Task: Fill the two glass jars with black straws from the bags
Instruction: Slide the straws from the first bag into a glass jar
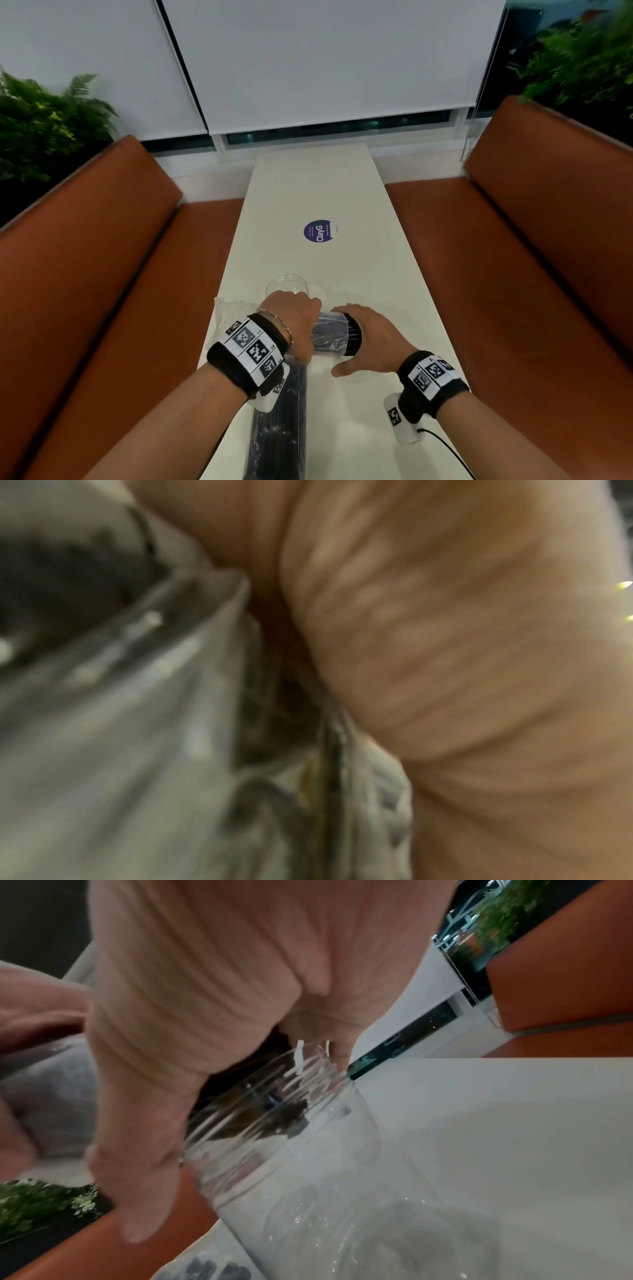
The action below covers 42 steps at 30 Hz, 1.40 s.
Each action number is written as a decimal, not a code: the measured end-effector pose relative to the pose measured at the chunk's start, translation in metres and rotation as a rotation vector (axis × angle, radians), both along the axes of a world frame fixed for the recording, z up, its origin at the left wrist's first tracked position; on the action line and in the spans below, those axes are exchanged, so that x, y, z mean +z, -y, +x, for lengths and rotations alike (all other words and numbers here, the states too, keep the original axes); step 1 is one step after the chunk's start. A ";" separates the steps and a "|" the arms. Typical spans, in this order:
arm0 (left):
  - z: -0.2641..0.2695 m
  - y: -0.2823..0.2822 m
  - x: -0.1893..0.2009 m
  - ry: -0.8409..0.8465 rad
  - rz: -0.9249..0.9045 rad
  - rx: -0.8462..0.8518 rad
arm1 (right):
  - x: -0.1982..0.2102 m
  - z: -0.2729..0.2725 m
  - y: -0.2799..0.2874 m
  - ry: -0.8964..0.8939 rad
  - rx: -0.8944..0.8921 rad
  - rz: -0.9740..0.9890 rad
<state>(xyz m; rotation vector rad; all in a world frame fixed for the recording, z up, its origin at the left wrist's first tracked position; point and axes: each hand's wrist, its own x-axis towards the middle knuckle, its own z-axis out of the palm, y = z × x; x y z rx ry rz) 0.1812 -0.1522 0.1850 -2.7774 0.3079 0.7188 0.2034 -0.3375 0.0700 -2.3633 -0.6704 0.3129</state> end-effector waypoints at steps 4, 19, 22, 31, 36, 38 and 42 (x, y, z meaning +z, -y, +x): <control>-0.005 0.000 0.009 0.072 -0.034 -0.024 | -0.008 0.003 -0.001 -0.025 -0.040 0.025; -0.052 -0.085 0.095 0.208 -0.460 0.368 | -0.027 -0.003 -0.002 -0.018 -0.100 0.102; -0.058 -0.084 0.071 0.434 -1.237 0.616 | -0.024 -0.005 -0.004 -0.024 -0.106 0.088; -0.033 0.001 0.039 0.713 -1.171 0.299 | -0.028 -0.017 0.004 -0.197 -0.247 0.409; -0.012 0.025 0.066 0.797 -1.035 0.031 | -0.029 -0.020 0.003 -0.220 -0.290 0.407; -0.008 0.033 0.068 0.750 -0.924 -0.038 | -0.029 -0.021 0.003 -0.235 -0.303 0.419; -0.007 0.030 0.074 0.823 -0.971 -0.016 | -0.028 -0.021 0.003 -0.250 -0.322 0.425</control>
